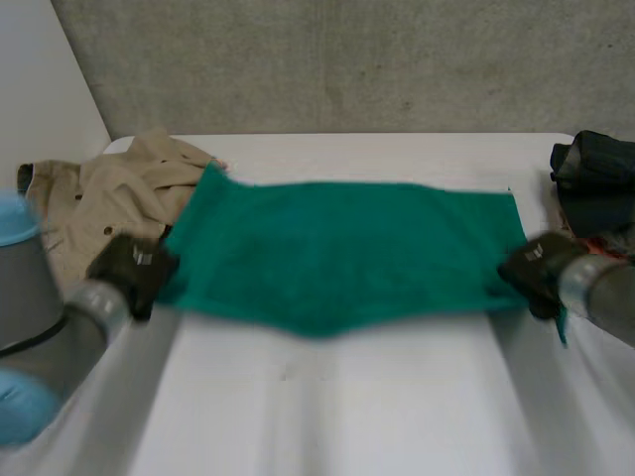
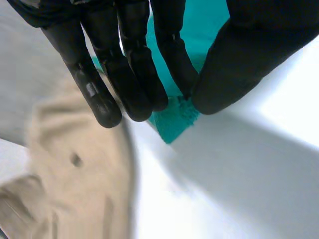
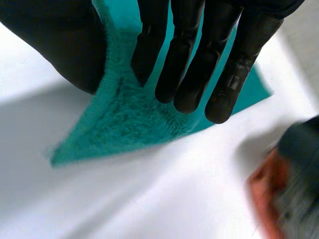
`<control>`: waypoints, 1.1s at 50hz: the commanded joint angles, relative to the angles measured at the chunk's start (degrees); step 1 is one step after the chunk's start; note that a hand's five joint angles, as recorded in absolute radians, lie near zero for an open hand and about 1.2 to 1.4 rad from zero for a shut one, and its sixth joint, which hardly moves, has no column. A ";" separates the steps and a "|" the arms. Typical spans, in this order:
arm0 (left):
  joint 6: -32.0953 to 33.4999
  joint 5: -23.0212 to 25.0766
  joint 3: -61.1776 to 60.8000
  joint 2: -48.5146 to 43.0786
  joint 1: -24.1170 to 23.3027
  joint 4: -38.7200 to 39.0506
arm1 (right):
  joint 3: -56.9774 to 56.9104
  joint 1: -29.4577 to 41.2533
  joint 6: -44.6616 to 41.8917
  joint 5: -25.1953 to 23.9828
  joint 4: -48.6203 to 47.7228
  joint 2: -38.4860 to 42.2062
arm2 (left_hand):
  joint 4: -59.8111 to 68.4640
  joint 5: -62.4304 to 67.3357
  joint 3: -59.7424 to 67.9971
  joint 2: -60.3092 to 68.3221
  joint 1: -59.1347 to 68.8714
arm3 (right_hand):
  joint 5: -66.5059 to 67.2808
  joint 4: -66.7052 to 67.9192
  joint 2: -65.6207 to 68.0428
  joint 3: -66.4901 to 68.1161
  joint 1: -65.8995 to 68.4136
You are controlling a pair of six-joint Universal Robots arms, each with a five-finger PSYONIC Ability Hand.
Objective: Fold the laundry.
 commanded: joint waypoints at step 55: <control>0.96 -8.18 24.12 -22.77 -11.01 23.39 | 3.48 0.54 6.25 0.01 -32.04 1.15 | -58.97 -56.93 -58.58 -58.79 -54.28 | -57.07 -58.13 -57.73 -57.89 -47.38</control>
